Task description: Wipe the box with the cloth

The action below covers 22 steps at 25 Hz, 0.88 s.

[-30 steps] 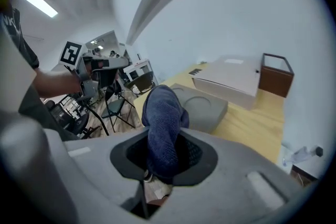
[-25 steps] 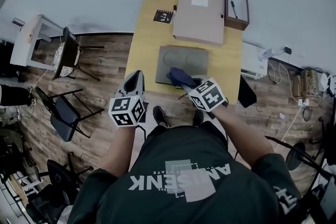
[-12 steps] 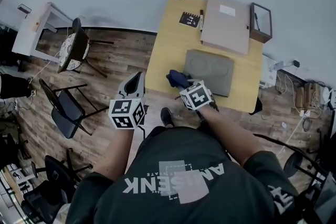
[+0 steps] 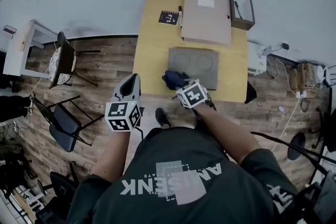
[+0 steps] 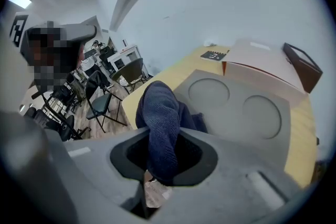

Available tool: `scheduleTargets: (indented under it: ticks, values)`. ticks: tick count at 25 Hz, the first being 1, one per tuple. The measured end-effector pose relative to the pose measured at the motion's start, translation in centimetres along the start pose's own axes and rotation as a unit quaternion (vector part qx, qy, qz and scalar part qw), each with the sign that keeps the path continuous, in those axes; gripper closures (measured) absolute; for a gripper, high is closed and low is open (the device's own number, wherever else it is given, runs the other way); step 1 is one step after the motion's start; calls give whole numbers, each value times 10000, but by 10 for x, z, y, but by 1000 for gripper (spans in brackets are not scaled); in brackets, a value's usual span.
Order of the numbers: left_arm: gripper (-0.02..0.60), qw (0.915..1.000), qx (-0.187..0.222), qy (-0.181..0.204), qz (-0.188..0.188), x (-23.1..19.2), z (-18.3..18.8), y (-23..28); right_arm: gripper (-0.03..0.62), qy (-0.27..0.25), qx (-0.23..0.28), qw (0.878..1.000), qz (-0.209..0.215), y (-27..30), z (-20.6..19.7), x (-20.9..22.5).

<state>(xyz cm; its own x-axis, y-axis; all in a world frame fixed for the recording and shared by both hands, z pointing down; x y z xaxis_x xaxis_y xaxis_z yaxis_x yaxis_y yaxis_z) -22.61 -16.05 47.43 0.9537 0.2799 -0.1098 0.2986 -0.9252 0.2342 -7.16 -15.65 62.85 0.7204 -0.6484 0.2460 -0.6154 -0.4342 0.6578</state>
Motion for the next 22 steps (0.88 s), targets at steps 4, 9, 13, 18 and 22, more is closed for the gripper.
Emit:
scheduleTargets:
  ticks: [4, 9, 13, 18, 22]
  values:
    - [580, 9999, -24, -7, -157, 25, -5, 12, 517, 124, 29, 9998, -136, -19, -12, 21]
    - [580, 9993, -31, -17, -363, 54, -8, 26, 517, 249, 63, 9990, -353, -45, -28, 45]
    - [580, 9987, -19, -34, -499, 71, -8, 38, 517, 370, 97, 9979, -521, -63, -38, 64]
    - [580, 9972, -26, 73, -750, 92, -8, 49, 517, 669, 158, 9949, -736, -83, -50, 84]
    - [580, 9955, -26, 89, -948, 102, -6, 61, 517, 791, 216, 9923, -928, -94, -56, 95]
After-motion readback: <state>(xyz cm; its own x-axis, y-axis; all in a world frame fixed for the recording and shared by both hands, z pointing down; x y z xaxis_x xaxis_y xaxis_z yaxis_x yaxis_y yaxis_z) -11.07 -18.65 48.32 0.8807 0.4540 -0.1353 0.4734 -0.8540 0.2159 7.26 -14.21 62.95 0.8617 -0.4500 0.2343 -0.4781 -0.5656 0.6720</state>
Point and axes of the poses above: the fingertips, and each gripper's own axes: y forward along the fingers, x to its right, z out of its top, the point moved 2 cm from there along -y, backward along the fingers, and after that the axes turned 13 degrees about x, right-handed, at the moved point
